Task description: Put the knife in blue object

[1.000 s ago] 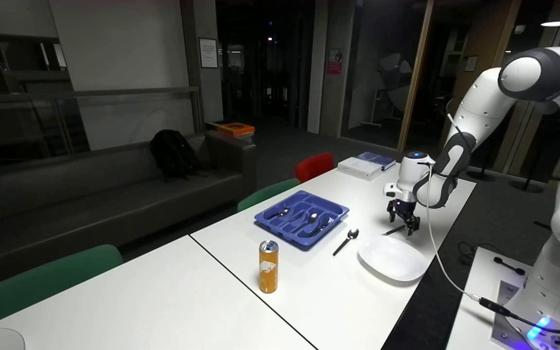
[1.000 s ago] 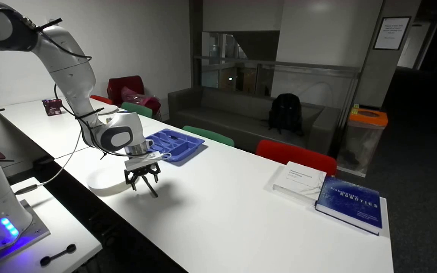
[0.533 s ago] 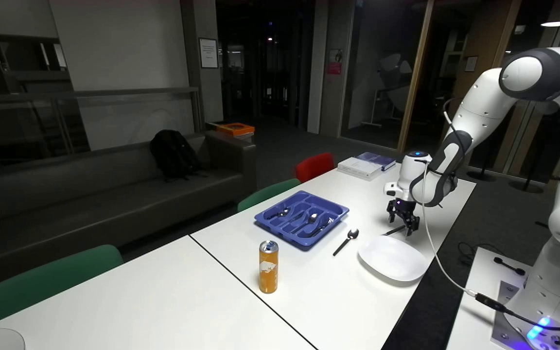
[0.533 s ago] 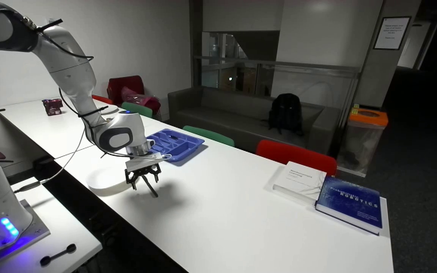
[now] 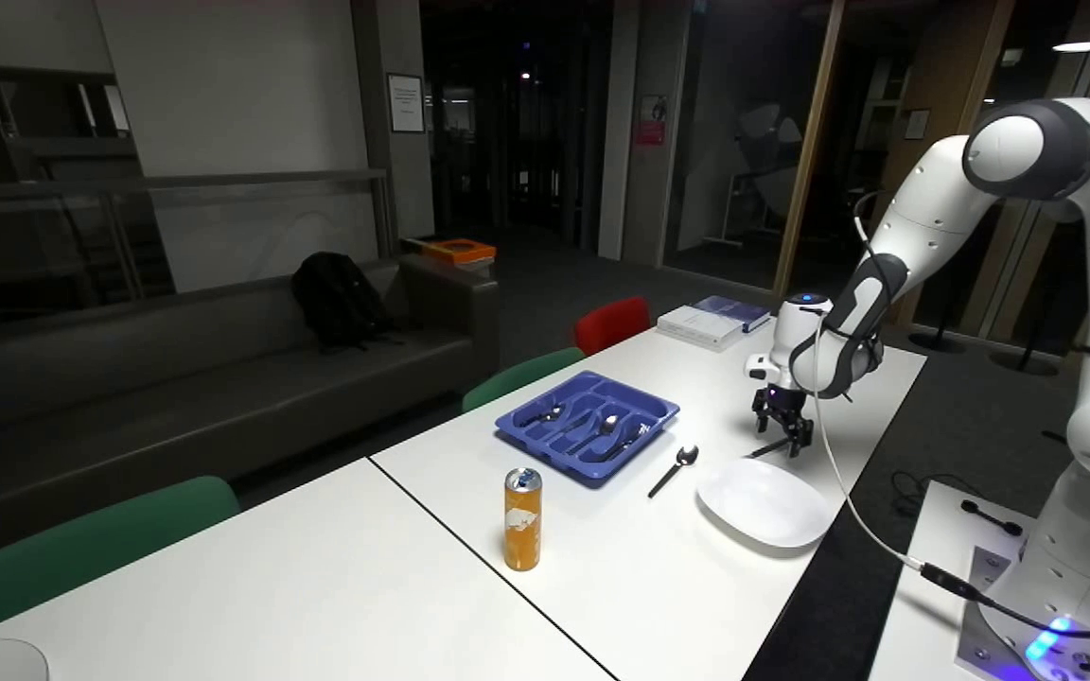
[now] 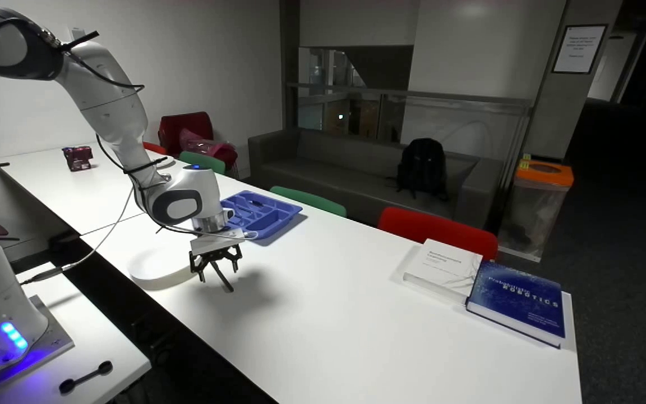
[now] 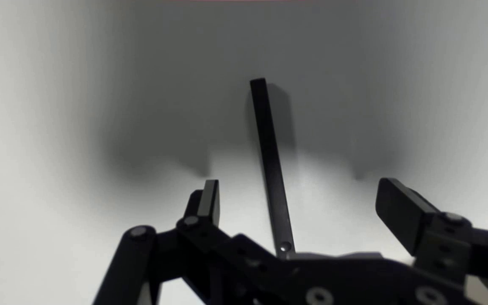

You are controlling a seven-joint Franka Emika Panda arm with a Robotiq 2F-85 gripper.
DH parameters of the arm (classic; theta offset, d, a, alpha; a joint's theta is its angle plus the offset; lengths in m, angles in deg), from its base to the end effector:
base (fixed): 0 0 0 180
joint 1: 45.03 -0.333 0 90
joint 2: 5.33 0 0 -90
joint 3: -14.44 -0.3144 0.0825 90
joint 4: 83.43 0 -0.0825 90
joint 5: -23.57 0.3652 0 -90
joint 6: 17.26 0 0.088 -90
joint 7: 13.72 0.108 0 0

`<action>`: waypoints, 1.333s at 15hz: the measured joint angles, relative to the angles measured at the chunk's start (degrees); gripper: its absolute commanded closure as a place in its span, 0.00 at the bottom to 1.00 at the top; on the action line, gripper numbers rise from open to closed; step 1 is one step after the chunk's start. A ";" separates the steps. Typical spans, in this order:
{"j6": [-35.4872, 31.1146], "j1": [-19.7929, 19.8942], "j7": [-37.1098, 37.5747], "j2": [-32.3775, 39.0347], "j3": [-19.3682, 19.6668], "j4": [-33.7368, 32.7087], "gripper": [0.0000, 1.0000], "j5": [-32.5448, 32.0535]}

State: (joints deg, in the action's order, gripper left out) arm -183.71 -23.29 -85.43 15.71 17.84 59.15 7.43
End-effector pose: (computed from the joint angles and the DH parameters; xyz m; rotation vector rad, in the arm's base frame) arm 0.4255 -0.1831 0.1655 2.6032 1.5776 -0.0594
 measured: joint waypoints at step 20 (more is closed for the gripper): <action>2.84 0.04 0.00 3.94 0.01 -3.90 0.42 0.08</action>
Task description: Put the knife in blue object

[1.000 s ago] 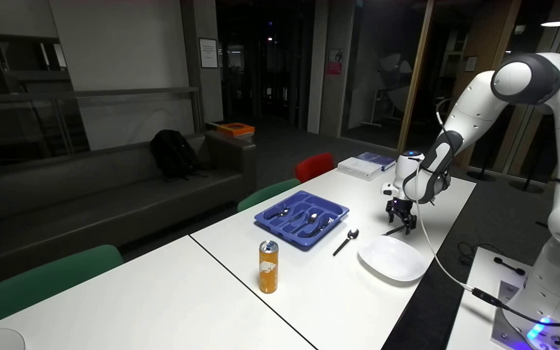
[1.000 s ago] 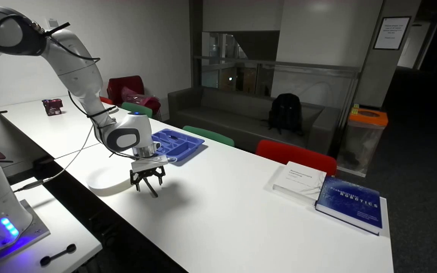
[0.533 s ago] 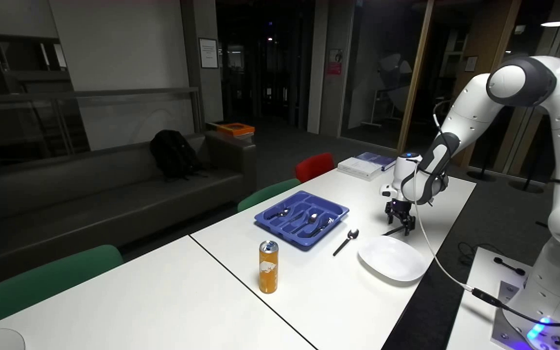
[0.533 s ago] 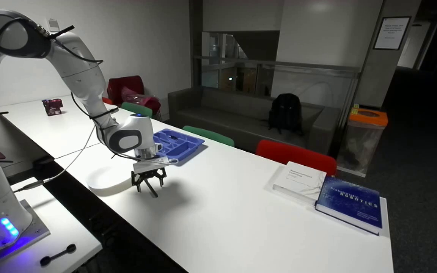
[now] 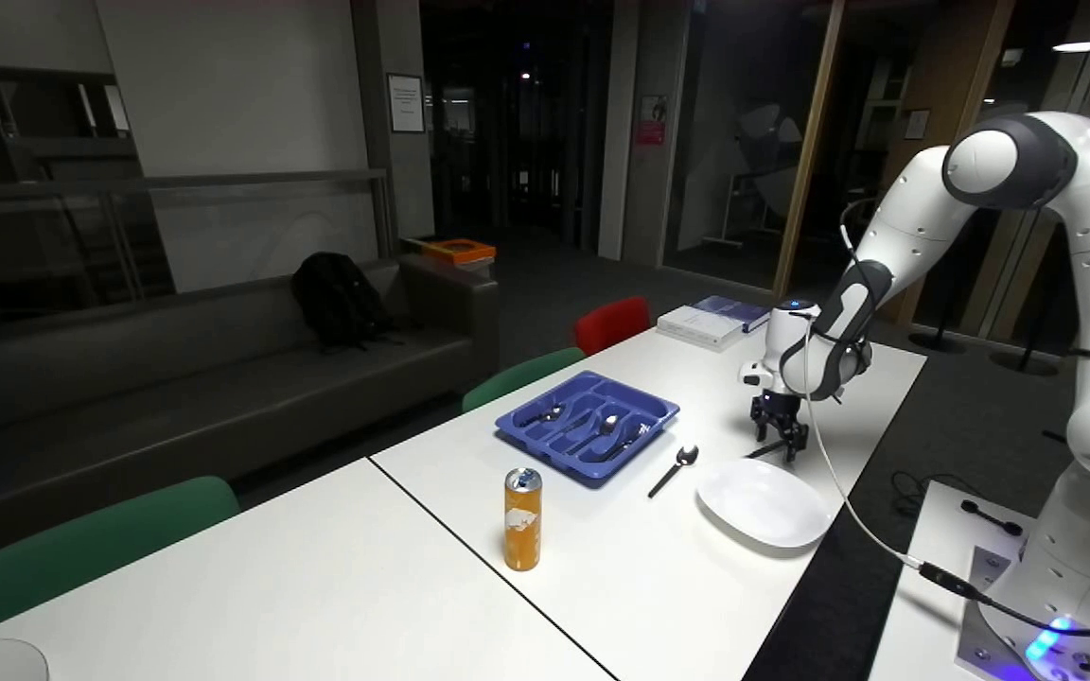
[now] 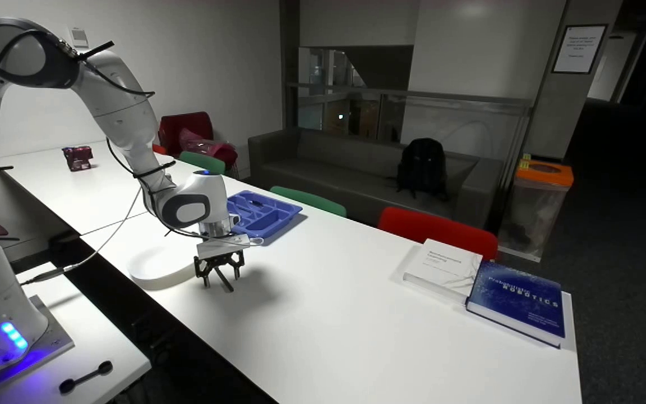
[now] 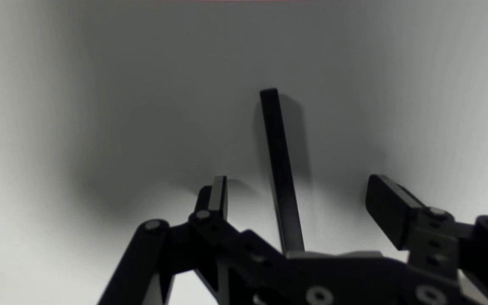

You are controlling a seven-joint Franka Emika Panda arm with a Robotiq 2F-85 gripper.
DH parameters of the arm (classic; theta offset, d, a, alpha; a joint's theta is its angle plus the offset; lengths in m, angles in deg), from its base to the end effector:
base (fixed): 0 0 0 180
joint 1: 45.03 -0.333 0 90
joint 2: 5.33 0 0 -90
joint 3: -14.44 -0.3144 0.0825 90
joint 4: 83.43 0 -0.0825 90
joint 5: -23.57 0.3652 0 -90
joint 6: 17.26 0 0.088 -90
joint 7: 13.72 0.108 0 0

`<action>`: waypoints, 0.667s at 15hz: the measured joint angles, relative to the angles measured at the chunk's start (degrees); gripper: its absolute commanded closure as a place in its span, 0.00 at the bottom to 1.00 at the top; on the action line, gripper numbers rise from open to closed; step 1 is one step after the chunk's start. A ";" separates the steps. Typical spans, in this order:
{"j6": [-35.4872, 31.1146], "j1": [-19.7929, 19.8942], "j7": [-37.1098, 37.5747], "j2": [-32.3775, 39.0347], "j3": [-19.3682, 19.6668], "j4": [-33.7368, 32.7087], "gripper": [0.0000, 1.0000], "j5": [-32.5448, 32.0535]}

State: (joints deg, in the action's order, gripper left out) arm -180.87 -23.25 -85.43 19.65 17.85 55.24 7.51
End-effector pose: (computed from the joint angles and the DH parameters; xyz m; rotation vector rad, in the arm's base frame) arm 0.4358 -0.1907 0.1473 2.6302 1.5885 -0.1226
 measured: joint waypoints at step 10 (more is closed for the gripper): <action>0.00 0.00 0.00 -0.41 0.01 -1.40 0.98 0.00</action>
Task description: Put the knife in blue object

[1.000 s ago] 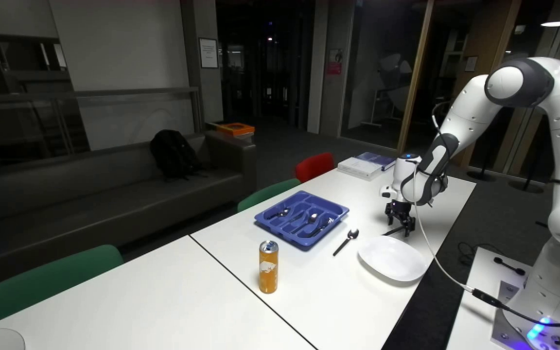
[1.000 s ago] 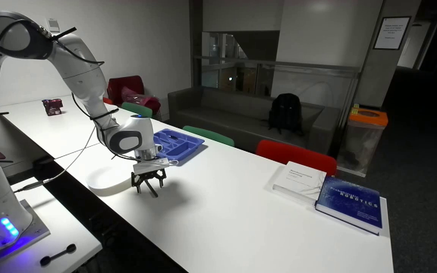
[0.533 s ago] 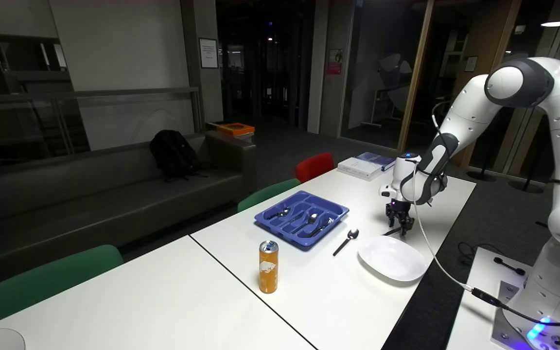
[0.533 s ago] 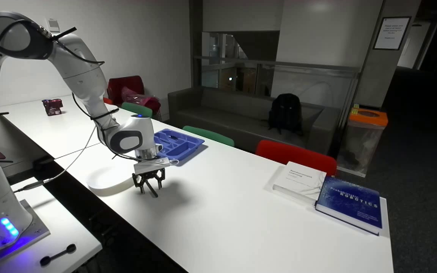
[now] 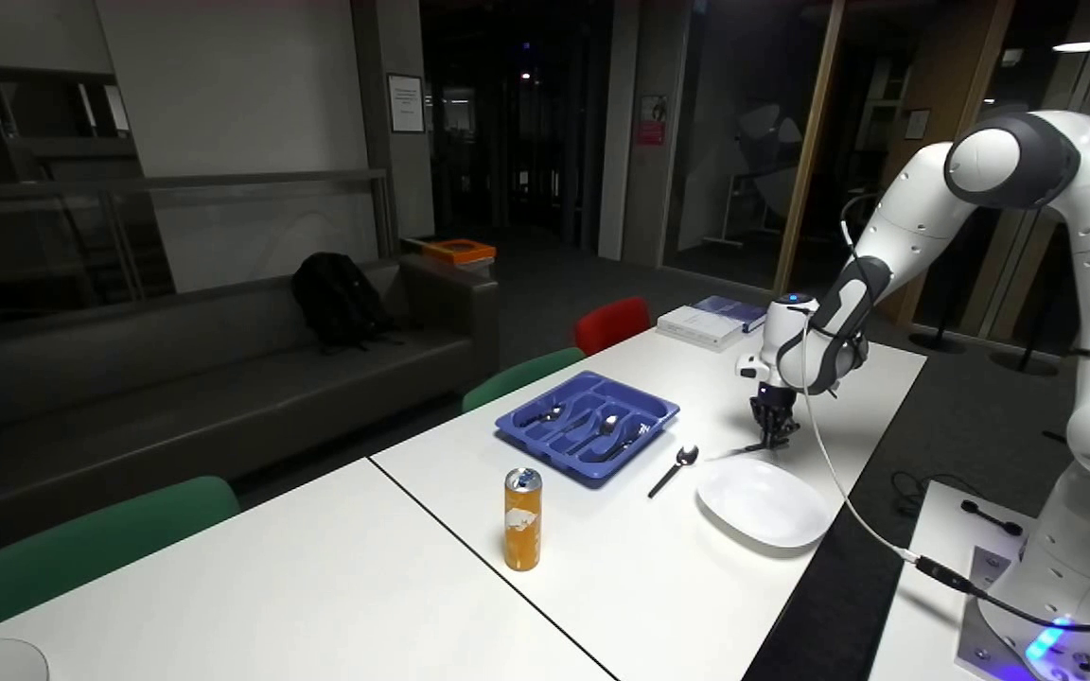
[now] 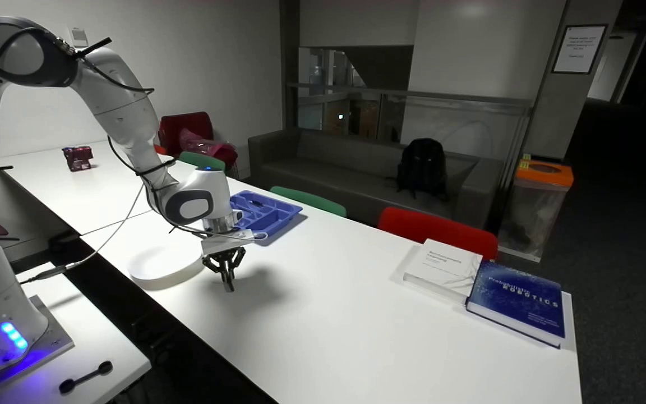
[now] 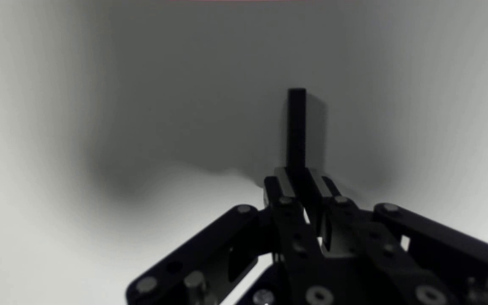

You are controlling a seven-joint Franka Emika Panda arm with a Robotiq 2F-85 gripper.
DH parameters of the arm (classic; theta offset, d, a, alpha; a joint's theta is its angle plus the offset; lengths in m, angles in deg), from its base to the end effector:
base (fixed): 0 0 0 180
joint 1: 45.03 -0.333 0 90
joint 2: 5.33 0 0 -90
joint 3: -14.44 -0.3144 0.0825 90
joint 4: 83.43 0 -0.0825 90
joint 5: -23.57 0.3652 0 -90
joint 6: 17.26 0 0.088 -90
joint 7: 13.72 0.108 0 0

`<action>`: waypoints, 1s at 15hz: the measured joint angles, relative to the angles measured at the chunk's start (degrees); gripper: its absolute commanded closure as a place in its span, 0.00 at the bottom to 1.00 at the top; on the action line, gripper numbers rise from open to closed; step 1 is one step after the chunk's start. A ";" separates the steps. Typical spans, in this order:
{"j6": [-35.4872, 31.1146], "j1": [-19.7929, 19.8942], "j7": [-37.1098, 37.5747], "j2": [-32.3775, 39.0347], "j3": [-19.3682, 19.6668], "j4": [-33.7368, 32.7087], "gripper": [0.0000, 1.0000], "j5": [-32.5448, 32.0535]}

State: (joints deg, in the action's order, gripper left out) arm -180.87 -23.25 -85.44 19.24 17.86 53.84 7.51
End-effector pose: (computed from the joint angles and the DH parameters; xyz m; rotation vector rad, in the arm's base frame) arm 0.4466 -0.1955 0.1575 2.6096 1.5743 -0.0943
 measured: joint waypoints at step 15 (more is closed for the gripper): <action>0.16 -1.67 4.37 -7.73 2.25 2.18 0.97 1.05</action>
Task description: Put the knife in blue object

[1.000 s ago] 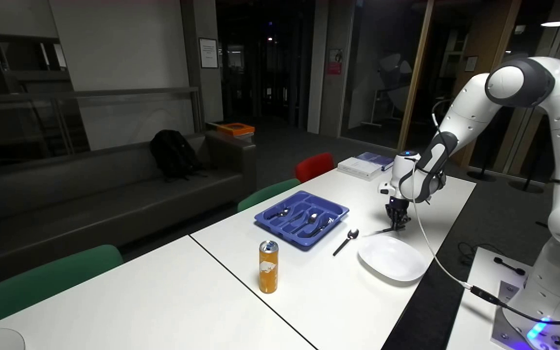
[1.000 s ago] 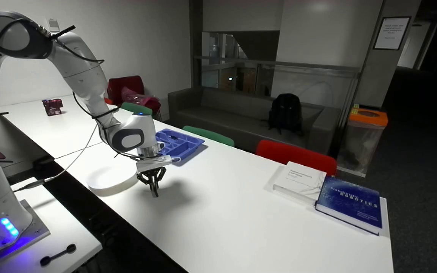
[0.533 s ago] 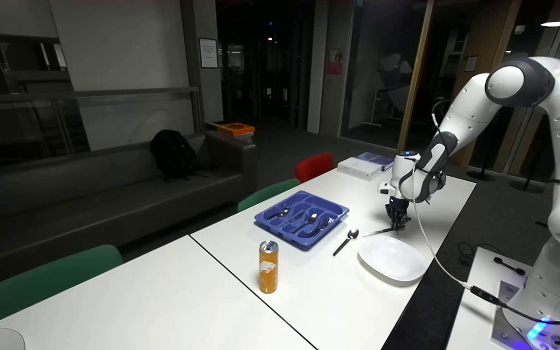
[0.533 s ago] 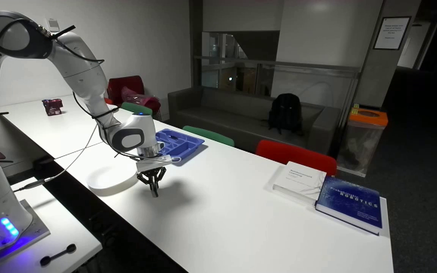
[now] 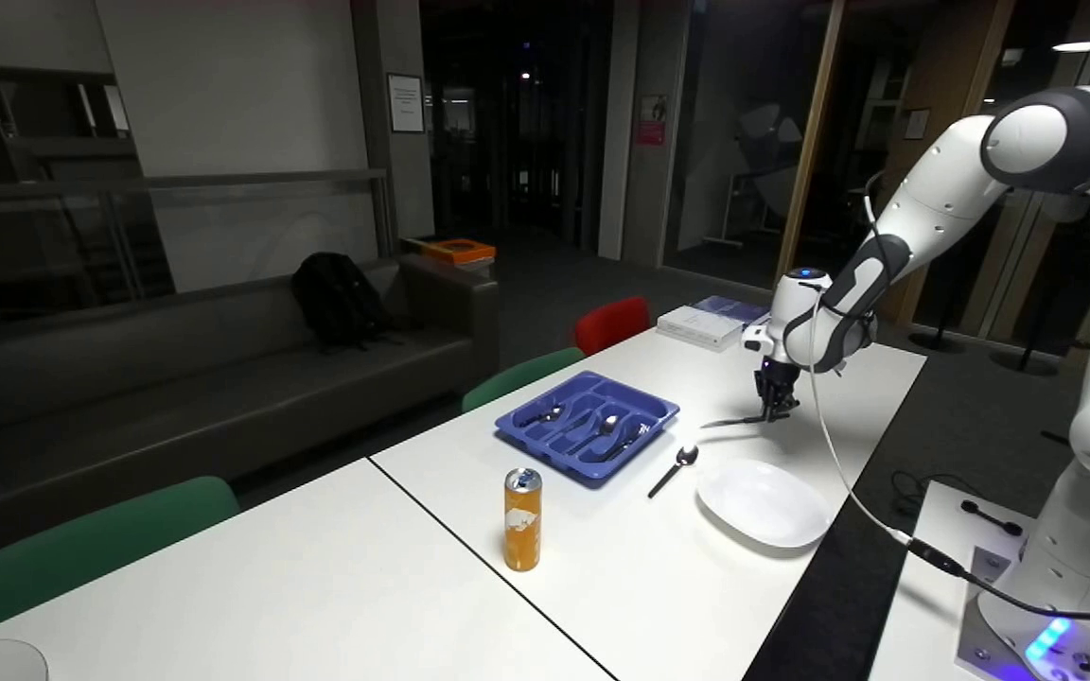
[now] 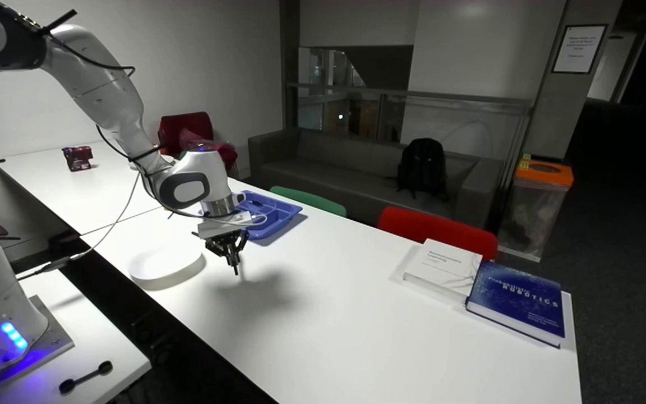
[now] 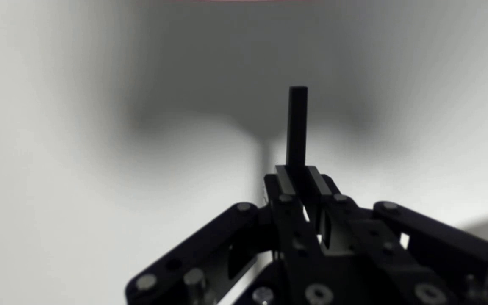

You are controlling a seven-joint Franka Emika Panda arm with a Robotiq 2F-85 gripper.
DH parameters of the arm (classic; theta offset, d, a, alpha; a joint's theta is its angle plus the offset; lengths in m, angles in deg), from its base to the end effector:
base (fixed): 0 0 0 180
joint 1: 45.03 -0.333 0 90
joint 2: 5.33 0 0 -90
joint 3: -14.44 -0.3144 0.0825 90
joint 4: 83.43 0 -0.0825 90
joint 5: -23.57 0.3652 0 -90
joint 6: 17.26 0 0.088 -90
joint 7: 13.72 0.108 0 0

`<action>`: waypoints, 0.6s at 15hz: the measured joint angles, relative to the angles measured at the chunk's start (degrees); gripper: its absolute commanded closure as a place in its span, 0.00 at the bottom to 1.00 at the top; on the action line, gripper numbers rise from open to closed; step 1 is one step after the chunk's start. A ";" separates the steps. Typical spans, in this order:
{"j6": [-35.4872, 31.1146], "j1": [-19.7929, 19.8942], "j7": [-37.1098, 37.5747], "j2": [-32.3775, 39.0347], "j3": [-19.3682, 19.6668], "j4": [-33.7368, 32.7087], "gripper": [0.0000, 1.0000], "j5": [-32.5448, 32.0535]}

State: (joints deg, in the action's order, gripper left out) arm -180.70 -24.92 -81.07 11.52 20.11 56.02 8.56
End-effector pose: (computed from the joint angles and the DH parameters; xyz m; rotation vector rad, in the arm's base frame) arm 0.4481 -0.2026 0.2121 2.6234 1.3964 -0.0033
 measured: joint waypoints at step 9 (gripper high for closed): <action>13.33 -1.84 4.52 -15.68 1.55 1.91 0.97 9.17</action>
State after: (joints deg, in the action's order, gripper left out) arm -167.37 -26.76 -76.55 -4.17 21.66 57.93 17.73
